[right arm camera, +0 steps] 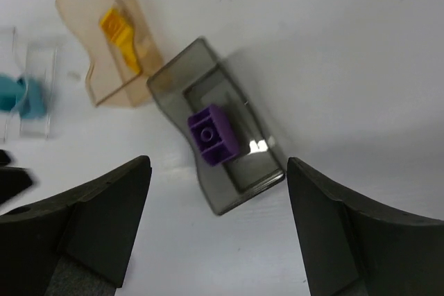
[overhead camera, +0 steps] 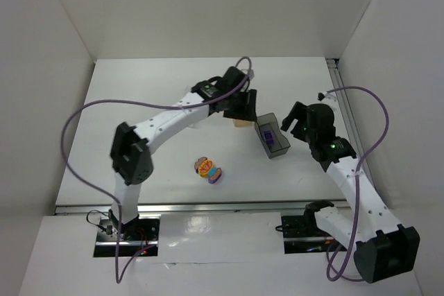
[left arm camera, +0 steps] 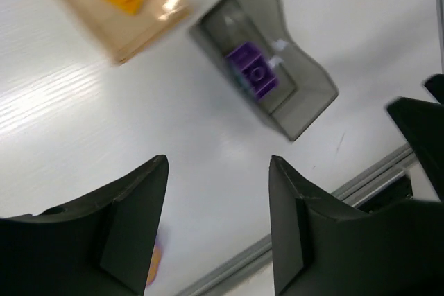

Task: Sort the legos into containers by color

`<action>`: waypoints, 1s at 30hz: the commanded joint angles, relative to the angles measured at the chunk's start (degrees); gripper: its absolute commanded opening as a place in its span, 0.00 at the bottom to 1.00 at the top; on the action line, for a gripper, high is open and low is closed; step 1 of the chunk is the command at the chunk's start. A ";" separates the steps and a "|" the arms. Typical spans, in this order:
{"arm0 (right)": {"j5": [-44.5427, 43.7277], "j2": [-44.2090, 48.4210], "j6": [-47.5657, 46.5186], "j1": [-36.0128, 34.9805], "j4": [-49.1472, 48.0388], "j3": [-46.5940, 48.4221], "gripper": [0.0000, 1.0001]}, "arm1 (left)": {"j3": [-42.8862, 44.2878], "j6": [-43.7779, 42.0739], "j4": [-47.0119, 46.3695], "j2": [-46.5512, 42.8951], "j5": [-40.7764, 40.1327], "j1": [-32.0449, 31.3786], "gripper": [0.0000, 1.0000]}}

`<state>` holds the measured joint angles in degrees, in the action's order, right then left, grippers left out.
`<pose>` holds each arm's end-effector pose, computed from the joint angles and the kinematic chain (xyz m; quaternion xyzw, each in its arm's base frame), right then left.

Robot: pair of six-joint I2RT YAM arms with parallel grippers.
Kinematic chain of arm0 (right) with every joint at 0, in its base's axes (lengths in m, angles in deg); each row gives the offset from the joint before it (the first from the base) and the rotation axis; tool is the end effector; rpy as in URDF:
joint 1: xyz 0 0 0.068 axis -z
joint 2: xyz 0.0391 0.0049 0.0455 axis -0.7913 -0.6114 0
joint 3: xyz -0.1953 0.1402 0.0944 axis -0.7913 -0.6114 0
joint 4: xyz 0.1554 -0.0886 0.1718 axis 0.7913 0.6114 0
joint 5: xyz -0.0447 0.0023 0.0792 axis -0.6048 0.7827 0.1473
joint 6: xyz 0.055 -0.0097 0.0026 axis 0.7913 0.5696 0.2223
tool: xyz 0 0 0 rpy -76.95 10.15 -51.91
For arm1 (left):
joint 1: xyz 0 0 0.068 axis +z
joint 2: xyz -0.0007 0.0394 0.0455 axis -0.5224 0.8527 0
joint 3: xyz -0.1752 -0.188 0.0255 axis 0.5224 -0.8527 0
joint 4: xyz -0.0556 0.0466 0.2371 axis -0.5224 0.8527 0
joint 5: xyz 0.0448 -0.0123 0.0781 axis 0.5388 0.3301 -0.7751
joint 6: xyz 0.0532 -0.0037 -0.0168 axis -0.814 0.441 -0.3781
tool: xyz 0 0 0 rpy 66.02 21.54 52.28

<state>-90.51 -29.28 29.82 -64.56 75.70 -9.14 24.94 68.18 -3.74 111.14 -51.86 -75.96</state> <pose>0.1929 0.0326 0.2804 0.2016 0.8492 0.0823 0.4810 0.3205 -0.3159 0.2968 0.0830 0.9142 -0.2613 0.2985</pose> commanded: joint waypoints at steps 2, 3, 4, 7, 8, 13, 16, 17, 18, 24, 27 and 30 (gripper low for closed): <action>16.74 -5.54 -6.41 -5.66 -6.20 1.26 0.86 | -16.44 2.21 0.98 -18.28 -7.54 9.28 0.66; 16.75 -6.69 -7.81 -11.07 -6.20 1.26 0.86 | -19.73 2.74 0.98 -23.62 -7.54 11.05 0.66; 16.75 -7.92 -8.95 -14.09 -6.73 1.26 0.86 | -22.55 3.35 0.98 -26.19 -7.54 12.64 0.66; 18.40 -13.54 -14.22 -23.85 -7.87 1.26 0.90 | -31.17 4.05 0.45 -34.38 -8.77 17.74 0.66; 19.38 -15.03 -15.11 -26.05 -8.48 2.04 0.92 | -34.06 4.06 0.45 -35.96 -8.77 20.10 0.68; 14.91 -25.84 -16.95 -38.62 -10.41 7.05 0.93 | -40.67 6.43 -0.07 -40.37 -7.73 25.56 0.69; 12.01 -32.85 -20.11 -42.66 -10.42 12.06 0.93 | -43.93 6.43 -1.12 -41.42 -3.34 29.78 0.69; 11.22 -34.72 -20.82 -43.46 -9.38 13.46 0.94 | -44.54 6.43 -1.13 -41.43 -2.36 30.66 0.69; 9.91 -36.56 -21.61 -44.25 -8.76 14.87 0.94 | -45.07 6.43 -1.74 -42.03 -1.83 31.19 0.69; 8.05 -46.68 -24.87 -46.54 -8.05 21.12 0.99 | -45.87 5.38 -2.27 -42.66 -0.69 32.87 0.69; 8.05 -49.93 -25.40 -46.55 -8.66 22.52 0.99 | -46.39 5.38 -2.27 -43.18 -0.16 33.39 0.69; 7.44 -53.45 -25.93 -46.55 -8.66 24.02 0.99 | -46.40 4.85 -2.80 -43.18 0.37 33.92 0.68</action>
<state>-81.11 -80.71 5.74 -110.68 68.44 11.58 -21.39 73.14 -4.72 69.70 -53.09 -42.65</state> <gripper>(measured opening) 0.990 0.678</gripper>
